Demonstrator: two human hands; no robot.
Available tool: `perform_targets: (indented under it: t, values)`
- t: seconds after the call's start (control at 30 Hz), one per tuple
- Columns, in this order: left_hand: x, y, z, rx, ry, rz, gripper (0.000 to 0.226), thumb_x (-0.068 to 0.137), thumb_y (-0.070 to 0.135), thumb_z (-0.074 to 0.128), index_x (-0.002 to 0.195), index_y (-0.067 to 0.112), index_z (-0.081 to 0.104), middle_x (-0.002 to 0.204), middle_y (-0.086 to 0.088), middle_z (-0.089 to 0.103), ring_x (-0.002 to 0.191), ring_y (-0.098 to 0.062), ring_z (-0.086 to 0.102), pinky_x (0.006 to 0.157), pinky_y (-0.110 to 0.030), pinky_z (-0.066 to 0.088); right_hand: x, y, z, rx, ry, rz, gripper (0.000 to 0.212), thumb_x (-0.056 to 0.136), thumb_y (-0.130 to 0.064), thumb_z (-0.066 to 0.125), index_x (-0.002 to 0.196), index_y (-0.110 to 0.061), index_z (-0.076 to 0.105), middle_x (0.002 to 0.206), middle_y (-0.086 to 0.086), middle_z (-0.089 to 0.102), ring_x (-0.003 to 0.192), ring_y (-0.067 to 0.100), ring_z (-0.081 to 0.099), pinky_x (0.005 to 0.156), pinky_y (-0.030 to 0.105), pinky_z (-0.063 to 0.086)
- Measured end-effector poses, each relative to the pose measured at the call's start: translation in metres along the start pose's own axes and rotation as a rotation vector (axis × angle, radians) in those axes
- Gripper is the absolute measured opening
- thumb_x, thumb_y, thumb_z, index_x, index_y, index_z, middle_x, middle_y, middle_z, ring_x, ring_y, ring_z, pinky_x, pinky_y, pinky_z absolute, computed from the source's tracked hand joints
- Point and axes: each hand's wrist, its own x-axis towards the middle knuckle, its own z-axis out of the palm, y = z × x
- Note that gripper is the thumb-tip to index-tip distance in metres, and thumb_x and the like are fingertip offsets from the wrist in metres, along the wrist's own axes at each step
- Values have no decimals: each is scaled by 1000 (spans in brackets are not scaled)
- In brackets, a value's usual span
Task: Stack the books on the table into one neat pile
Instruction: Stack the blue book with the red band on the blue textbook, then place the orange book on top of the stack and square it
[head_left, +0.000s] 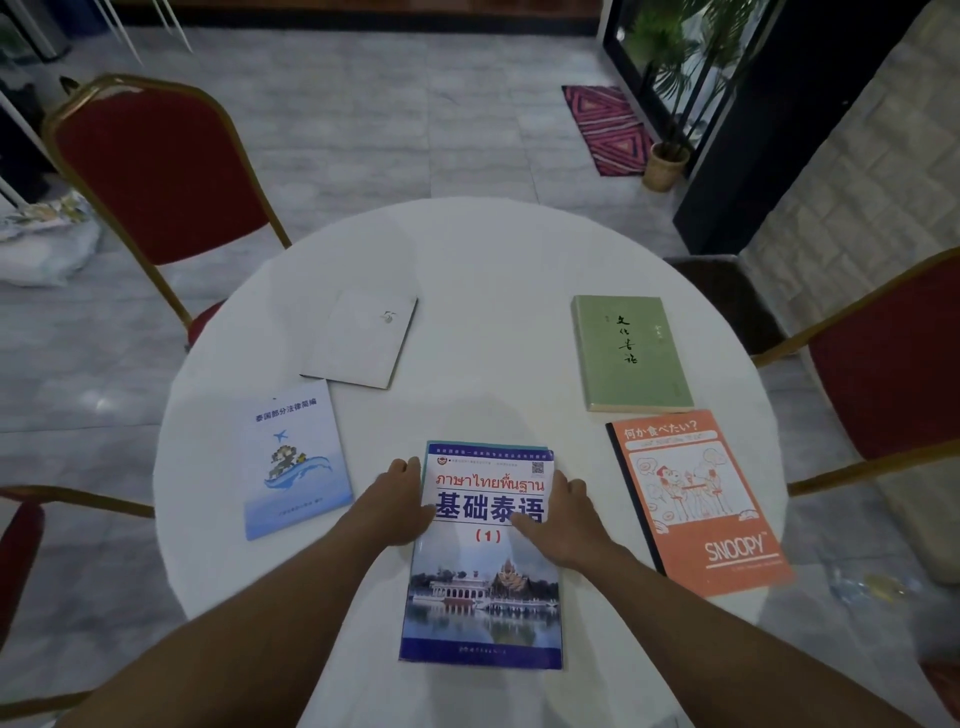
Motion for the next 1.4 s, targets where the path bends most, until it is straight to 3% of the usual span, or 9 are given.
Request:
perform_targets:
  t: [0.1, 0.2, 0.3, 0.4, 0.7, 0.93, 1.27, 1.4]
  values:
    - [2, -2, -10, 37, 42, 5, 74, 92, 44, 56, 151, 13, 23, 151, -10, 38, 136, -29, 41, 108, -43, 41, 4, -8, -5, -67, 6, -14, 87, 82, -61, 67, 147, -18, 28, 140, 8, 38, 127, 26, 46, 104, 45, 47]
    - [5, -5, -24, 85, 83, 36, 80, 94, 50, 50, 155, 13, 15, 159, -10, 27, 144, -29, 31, 116, -44, 32, 6, -18, -10, -127, 11, -45, 99, 84, -68, 58, 157, -16, 14, 164, 7, 17, 149, 31, 24, 119, 49, 27]
    - [14, -4, -40, 133, 109, 83, 80, 94, 55, 45, 157, 16, 13, 163, -9, 19, 150, -28, 21, 121, -43, 23, 11, -27, -16, -182, -11, -36, 103, 86, -76, 44, 160, -17, 2, 169, 4, -7, 156, 29, -5, 124, 53, 3]
    - [23, 3, -55, 197, 110, 147, 80, 94, 57, 42, 157, 18, 12, 165, -8, 14, 151, -28, 17, 122, -43, 21, 14, -33, -22, -215, -1, -24, 104, 85, -81, 34, 160, -19, -2, 168, 3, -14, 155, 28, -14, 123, 54, -6]
    - [49, 49, -76, 315, 71, 330, 77, 95, 59, 35, 157, 22, 9, 165, -8, 10, 151, -28, 15, 122, -45, 18, 12, -33, -43, -149, 139, 77, 99, 86, -81, 30, 160, -22, 1, 169, 2, -10, 155, 27, -12, 122, 53, -7]
    - [54, 107, -53, 336, -13, 428, 77, 94, 61, 33, 157, 24, 7, 165, -6, 9, 151, -27, 16, 123, -45, 18, -4, 6, -72, -93, 229, 169, 95, 88, -78, 32, 160, -21, 7, 169, 5, 1, 156, 29, -1, 124, 55, -1]
    - [55, 198, 25, 314, -126, 387, 82, 91, 62, 40, 156, 23, 7, 163, -8, 18, 145, -31, 28, 115, -48, 29, 0, 111, -117, -96, 191, 239, 88, 94, -65, 43, 160, -17, 10, 169, 9, 6, 155, 31, 2, 124, 51, 2]
    - [55, 230, 56, 256, -143, 377, 82, 89, 58, 48, 155, 23, 12, 156, -10, 32, 140, -33, 36, 112, -51, 36, 12, 155, -130, -130, 173, 261, 88, 93, -61, 49, 159, -18, 9, 168, 10, 5, 155, 33, 4, 123, 52, 4]
